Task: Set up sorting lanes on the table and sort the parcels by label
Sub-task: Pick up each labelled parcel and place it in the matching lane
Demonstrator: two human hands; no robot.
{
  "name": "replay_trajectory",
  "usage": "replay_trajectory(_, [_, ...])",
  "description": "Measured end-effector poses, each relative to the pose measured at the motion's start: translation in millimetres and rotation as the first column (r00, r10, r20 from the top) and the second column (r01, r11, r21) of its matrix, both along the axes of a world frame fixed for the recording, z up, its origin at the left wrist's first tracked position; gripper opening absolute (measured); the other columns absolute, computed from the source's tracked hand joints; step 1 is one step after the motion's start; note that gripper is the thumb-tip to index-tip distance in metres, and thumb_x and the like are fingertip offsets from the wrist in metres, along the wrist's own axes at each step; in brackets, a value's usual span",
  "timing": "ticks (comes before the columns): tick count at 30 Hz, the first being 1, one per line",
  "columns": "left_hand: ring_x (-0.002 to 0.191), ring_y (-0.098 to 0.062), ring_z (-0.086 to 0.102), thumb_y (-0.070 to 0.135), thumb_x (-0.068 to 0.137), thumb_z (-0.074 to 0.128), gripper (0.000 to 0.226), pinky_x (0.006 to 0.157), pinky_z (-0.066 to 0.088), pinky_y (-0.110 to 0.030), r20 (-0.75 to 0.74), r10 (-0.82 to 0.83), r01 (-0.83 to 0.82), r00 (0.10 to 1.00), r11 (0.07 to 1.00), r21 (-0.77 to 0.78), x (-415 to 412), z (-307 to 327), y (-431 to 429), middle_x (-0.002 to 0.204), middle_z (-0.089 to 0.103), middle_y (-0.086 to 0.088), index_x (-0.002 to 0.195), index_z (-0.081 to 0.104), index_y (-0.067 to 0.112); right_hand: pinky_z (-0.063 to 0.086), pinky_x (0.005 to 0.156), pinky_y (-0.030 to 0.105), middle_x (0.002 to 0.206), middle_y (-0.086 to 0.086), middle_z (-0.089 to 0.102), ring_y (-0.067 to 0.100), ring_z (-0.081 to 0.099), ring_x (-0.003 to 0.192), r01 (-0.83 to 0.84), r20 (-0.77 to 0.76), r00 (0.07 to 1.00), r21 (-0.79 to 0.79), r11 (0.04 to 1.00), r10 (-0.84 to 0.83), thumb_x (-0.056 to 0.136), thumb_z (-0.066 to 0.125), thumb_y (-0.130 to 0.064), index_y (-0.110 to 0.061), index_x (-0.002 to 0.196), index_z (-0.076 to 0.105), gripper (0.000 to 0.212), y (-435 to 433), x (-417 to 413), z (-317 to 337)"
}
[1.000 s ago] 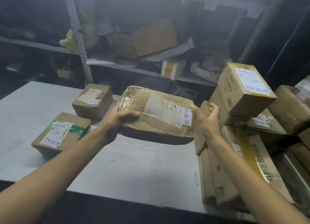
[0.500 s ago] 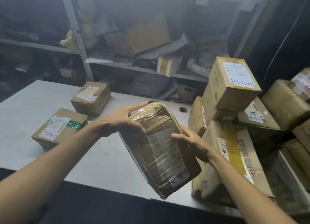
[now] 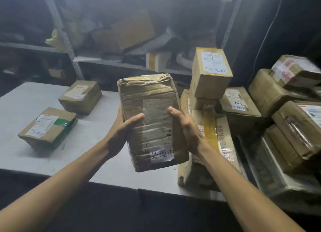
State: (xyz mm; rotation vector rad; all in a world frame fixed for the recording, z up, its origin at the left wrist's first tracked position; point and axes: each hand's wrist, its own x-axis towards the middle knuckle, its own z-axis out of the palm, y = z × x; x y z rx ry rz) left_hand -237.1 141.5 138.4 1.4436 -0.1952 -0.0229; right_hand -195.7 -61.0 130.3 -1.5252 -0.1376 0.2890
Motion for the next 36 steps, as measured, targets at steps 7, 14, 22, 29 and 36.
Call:
replay_trajectory(7, [0.113, -0.032, 0.065, 0.024, 0.087, 0.058, 0.051, 0.091, 0.055, -0.048, -0.055, -0.009, 0.007, 0.998, 0.999, -0.032, -5, 3, -17, 0.127, 0.065, -0.01, 0.135, 0.047, 0.014, 0.059, 0.088, 0.052, 0.123, 0.008, 0.068, 0.026, 0.072, 0.103, -0.003, 0.023, 1.0, 0.031, 1.0, 0.003, 0.084, 0.056, -0.058, -0.028, 0.144, 0.038, 0.07, -14, -28, 0])
replay_trajectory(14, [0.113, -0.036, 0.064, 0.027, 0.084, 0.061, 0.053, 0.094, 0.052, -0.055, -0.084, -0.053, 0.047, 0.995, 0.997, -0.069, -19, 12, -32, 0.126, 0.064, -0.014, 0.133, 0.048, 0.013, 0.06, 0.082, 0.04, 0.114, 0.006, 0.071, 0.022, 0.074, 0.098, 0.087, 0.036, 0.995, 0.026, 0.996, -0.088, 0.087, 0.06, -0.058, -0.022, 0.138, 0.044, 0.065, -31, -64, 16])
replay_trajectory(22, [0.113, -0.037, 0.063, 0.032, 0.076, 0.071, 0.066, 0.094, 0.052, -0.057, -0.086, -0.141, 0.135, 0.986, 0.988, -0.071, -23, 34, -73, 0.125, 0.064, -0.013, 0.135, 0.047, 0.015, 0.047, 0.105, 0.057, 0.129, 0.009, 0.068, 0.03, 0.066, 0.118, 0.172, 0.065, 0.982, 0.073, 0.982, -0.177, 0.086, 0.059, -0.062, -0.023, 0.139, 0.053, 0.066, -75, -85, 27])
replay_trajectory(29, [0.11, -0.034, 0.065, 0.032, 0.074, 0.074, 0.071, 0.086, 0.057, -0.05, -0.091, -0.196, 0.189, 0.976, 0.979, -0.079, -17, 47, -159, 0.125, 0.064, -0.013, 0.136, 0.043, 0.018, 0.052, 0.097, 0.06, 0.129, 0.015, 0.067, 0.034, 0.066, 0.117, 0.265, 0.042, 0.962, 0.113, 0.958, -0.271, 0.091, 0.059, -0.057, -0.018, 0.138, 0.056, 0.061, -155, -98, 40])
replay_trajectory(36, [0.112, -0.024, 0.066, 0.045, 0.067, 0.079, 0.08, 0.099, 0.05, -0.052, -0.106, -0.125, 0.126, 0.986, 0.992, 0.005, 0, 37, -269, 0.125, 0.066, -0.005, 0.135, 0.046, 0.019, 0.041, 0.109, 0.061, 0.137, 0.001, 0.064, 0.028, 0.058, 0.128, 0.305, 0.036, 0.952, -0.016, 0.952, -0.304, 0.084, 0.056, -0.075, -0.036, 0.132, 0.063, 0.063, -260, -85, 30])
